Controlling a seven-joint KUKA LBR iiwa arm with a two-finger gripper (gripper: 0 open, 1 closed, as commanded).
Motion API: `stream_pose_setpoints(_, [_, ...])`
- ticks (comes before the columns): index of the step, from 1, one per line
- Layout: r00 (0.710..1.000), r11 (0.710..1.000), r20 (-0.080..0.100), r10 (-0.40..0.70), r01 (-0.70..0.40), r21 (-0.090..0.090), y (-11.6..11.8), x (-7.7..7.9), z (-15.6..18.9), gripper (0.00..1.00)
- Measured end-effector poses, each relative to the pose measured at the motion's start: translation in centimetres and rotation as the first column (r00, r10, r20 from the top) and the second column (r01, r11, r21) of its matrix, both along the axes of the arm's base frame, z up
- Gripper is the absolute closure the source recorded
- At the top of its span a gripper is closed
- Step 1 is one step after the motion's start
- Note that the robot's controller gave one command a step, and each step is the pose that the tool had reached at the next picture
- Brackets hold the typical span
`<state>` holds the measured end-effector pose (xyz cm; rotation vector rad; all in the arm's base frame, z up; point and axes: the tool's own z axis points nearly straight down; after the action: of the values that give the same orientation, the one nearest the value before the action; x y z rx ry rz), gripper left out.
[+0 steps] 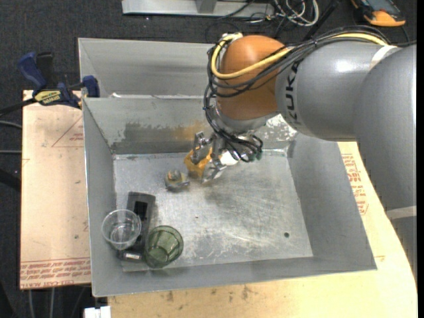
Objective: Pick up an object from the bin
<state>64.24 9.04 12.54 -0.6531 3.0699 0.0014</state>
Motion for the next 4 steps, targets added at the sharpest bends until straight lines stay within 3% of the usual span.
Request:
stream_pose_setpoints(1, [1.0,1.0,0.014,-0.004,0.004,0.002,-0.3,0.1,2.0,1.0])
stream_pose_setpoints(2, [1.0,1.0,-0.002,-0.018,0.018,0.004,-0.3,1.6,-3.5,1.0])
stream_pose_setpoints(4, [1.0,1.0,0.009,-0.017,0.017,0.005,-0.2,1.7,-3.3,1.0])
